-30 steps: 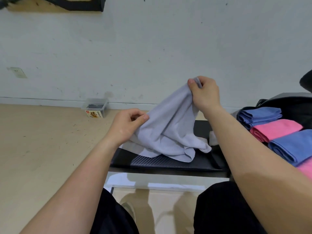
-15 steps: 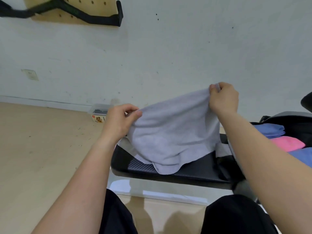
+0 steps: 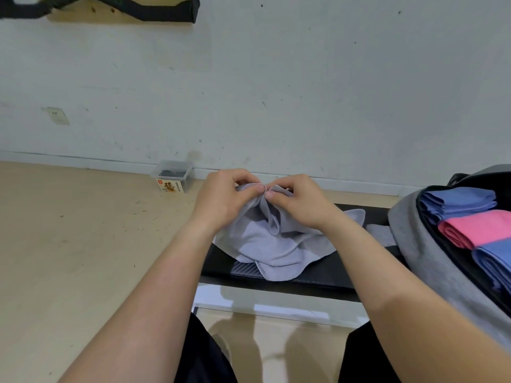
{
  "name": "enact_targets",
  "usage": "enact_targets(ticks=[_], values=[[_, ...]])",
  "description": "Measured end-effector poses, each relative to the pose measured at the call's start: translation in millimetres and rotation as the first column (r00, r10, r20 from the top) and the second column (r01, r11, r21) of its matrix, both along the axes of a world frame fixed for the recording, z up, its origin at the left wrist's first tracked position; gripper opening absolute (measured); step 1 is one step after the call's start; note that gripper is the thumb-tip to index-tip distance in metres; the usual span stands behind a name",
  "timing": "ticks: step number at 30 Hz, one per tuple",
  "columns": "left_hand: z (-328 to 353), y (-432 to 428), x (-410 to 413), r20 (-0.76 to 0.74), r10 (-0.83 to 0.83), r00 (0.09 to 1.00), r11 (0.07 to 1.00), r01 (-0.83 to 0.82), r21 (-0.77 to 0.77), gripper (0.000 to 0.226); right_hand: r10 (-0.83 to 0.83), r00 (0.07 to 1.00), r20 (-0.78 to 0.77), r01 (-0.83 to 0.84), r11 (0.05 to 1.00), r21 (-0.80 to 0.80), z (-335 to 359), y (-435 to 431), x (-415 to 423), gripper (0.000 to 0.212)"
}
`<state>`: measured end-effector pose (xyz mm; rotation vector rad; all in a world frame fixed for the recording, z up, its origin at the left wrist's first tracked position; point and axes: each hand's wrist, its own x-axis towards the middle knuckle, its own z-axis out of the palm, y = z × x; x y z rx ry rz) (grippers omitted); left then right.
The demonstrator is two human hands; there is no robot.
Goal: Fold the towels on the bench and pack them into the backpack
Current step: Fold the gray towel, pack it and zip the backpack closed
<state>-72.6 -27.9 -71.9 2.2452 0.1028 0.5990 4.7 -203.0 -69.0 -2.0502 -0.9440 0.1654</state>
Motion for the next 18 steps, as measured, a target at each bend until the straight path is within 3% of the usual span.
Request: enact_targets(ticks=[4,8,15,18], values=[[-1.6,-5.1,3.9,0.011,0.037,0.999,0.999,-0.037,-0.033,0.011,-0.029,0.999,0.042,0.029,1.000,0.008,-0.5,-0.5,3.4,0.010],[-0.4,-2.9,4.1,0.020,0.010,1.000,0.999,-0.008,-0.054,0.010,-0.183,0.972,0.147,0.181,0.983,0.029,10.1,-12.6,18.9,0.011],[7.6,-4.2,-3.4,0.025,-0.021,0.999,0.989,0.024,-0.147,0.017,-0.452,0.855,0.254,0.435,0.892,0.123,50.0,-33.6,50.5,0.016],[8.6,6.4,-7.0,0.059,0.021,0.998,0.994,-0.015,-0.107,0.019,-0.583,0.776,0.241,0.551,0.812,0.190,71.6,-45.6,65.3,0.018]])
